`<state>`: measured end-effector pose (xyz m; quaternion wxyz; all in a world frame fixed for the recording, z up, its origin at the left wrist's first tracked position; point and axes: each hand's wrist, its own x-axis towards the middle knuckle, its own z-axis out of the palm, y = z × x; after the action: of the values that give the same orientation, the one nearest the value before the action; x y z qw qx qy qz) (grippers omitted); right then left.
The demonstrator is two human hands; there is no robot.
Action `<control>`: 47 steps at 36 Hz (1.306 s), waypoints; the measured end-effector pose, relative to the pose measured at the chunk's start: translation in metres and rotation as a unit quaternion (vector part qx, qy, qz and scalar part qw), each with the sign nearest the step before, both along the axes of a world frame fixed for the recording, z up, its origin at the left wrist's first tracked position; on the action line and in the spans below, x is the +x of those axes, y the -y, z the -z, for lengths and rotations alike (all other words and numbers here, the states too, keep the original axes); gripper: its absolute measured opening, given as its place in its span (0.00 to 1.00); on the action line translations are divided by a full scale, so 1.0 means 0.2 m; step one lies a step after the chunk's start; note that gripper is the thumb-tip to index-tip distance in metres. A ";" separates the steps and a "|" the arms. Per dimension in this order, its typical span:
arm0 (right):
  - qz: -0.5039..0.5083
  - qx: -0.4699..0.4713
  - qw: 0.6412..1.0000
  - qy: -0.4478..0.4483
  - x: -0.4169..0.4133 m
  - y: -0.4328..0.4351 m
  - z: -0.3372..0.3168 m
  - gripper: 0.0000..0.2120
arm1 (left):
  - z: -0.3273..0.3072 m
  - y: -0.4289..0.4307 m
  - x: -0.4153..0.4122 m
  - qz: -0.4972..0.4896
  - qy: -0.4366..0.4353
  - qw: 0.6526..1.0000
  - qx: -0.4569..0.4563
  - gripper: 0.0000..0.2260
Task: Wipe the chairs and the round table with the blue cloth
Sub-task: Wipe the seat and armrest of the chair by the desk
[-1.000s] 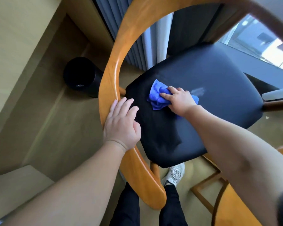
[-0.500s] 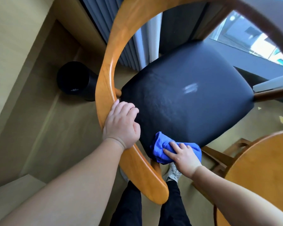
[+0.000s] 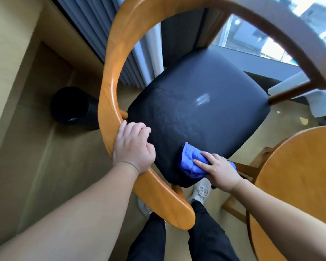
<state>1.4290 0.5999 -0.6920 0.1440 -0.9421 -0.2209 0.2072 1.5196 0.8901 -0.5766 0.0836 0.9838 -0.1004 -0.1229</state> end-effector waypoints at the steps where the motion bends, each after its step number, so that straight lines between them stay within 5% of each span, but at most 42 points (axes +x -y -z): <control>1: 0.020 0.002 1.000 0.013 0.04 0.02 0.00 0.28 | 0.00 0.00 0.00 0.005 -0.003 1.000 0.007 0.16; 10: 0.094 0.053 0.993 0.052 0.33 -0.01 -0.01 0.22 | -0.01 0.01 0.05 0.062 -0.037 0.997 0.029 0.17; 18: 0.096 0.101 0.986 0.086 0.63 -0.06 -0.06 0.21 | -0.07 -0.03 0.48 0.063 0.077 0.994 0.038 0.15; 27: 0.057 0.066 0.991 0.105 1.08 -0.32 -0.02 0.23 | -0.03 -0.22 0.82 0.123 0.081 0.984 0.096 0.20; 35: 0.037 -0.008 0.993 0.110 1.46 -0.44 -0.02 0.23 | 0.01 -0.23 1.03 0.167 0.153 0.974 0.012 0.30; 41: 0.009 -0.022 0.994 0.111 1.46 -0.69 0.07 0.26 | 0.00 -0.25 1.02 -0.001 0.112 0.992 -0.053 0.35; 47: -0.056 -0.110 0.991 0.052 1.38 -0.83 0.17 0.26 | 0.03 -0.24 1.04 0.015 0.091 0.995 -0.031 0.37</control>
<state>1.7050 0.7660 -0.7254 0.0156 -0.9478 -0.2564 0.1889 1.7267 0.9375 -0.5833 0.1023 0.9862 -0.1263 -0.0307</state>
